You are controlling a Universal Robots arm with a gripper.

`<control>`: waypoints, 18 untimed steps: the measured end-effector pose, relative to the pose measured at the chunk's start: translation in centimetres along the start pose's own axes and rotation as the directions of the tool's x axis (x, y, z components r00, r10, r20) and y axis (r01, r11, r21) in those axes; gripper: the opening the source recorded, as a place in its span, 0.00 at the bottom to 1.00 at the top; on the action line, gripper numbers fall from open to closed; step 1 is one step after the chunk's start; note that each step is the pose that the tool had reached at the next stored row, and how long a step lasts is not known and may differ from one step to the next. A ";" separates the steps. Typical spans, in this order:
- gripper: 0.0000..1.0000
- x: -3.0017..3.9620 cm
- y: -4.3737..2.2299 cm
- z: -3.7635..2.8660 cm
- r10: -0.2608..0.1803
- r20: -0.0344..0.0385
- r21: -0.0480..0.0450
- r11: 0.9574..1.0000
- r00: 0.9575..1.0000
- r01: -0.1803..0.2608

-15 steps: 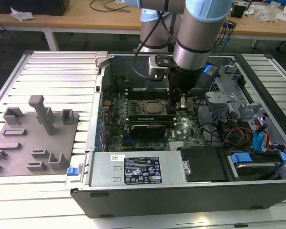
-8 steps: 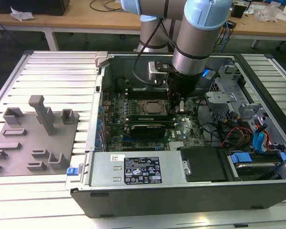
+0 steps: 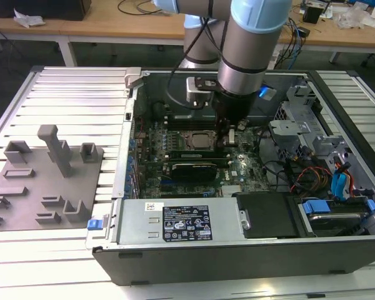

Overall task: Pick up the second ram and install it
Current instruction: 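Press down the second ram until it locks into place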

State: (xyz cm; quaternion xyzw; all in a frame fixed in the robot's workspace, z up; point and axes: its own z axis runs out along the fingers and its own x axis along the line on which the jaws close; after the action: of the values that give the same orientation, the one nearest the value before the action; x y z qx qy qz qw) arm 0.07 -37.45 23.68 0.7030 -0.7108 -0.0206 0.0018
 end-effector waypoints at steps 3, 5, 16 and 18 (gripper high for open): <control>0.11 0.02 2.51 0.09 0.000 0.000 0.007 1.000 1.000 0.000; 0.11 0.05 4.50 0.24 0.000 0.000 0.009 1.000 1.000 0.000; 0.11 0.10 5.66 1.16 0.000 0.000 0.009 1.000 1.000 0.000; 0.11 0.08 5.66 1.10 0.000 0.001 0.009 1.000 1.000 0.000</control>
State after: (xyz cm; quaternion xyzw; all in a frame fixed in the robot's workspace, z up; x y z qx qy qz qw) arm -5.62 -37.44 22.76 0.7031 -0.7109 -0.0174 -0.0017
